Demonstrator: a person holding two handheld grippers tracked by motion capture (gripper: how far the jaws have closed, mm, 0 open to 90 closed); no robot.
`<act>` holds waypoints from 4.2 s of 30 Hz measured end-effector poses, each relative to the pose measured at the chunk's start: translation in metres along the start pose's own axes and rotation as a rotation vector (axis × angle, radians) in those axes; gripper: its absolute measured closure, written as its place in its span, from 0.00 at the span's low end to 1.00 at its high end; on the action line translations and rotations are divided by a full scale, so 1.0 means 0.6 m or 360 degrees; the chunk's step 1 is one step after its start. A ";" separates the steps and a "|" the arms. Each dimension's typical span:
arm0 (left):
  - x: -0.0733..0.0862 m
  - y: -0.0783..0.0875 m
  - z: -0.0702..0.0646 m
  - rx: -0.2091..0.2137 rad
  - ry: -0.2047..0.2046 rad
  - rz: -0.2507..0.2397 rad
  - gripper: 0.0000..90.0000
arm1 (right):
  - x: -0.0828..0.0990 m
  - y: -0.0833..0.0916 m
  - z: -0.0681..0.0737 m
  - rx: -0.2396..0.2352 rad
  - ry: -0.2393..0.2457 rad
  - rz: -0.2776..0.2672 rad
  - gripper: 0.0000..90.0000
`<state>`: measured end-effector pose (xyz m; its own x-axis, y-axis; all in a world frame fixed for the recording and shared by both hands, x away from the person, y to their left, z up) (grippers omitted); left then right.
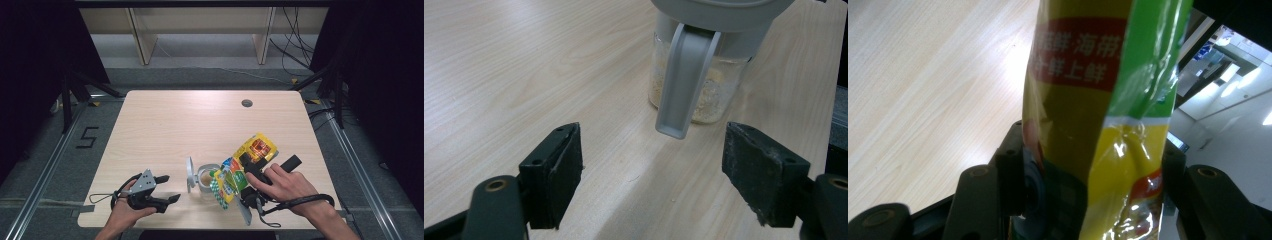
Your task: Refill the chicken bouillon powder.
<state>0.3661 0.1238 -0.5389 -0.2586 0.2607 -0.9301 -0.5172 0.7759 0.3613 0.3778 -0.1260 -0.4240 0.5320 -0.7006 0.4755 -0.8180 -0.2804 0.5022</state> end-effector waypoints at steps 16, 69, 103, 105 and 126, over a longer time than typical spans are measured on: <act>0.000 0.000 0.000 0.0000 -0.0002 0.0000 0.27 | 0.000 0.001 0.001 0.0002 -0.0010 -0.0006 0.54; 0.000 0.000 0.000 -0.0004 -0.0006 0.0001 0.27 | 0.002 0.002 0.002 -0.0003 -0.0027 -0.0006 0.55; -0.001 -0.001 -0.001 -0.0002 0.0004 -0.0010 0.27 | 0.003 0.004 0.000 0.0001 -0.0002 -0.0002 0.55; -0.001 0.000 0.000 -0.0001 -0.0003 -0.0004 0.27 | 0.003 0.004 0.000 -0.0001 -0.0001 -0.0002 0.55; -0.002 0.001 0.002 -0.0006 -0.0028 -0.0003 0.27 | 0.004 0.004 0.000 0.0000 0.0006 -0.0004 0.55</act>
<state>0.3672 0.1246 -0.5378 -0.2431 0.2695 -0.9318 -0.5205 0.7744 0.3598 0.3769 -0.1282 -0.4216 0.5350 -0.6974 0.4768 -0.8167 -0.2822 0.5034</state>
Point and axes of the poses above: each handheld gripper's, and its own axes: y roughly backward along the jaws, x roughly out of its underside, z roughly to its left, the point moved 9 cm from there along -y, roughly forward along the jaws, and after that the axes turned 8 degrees about -z, right-handed, at the moved point
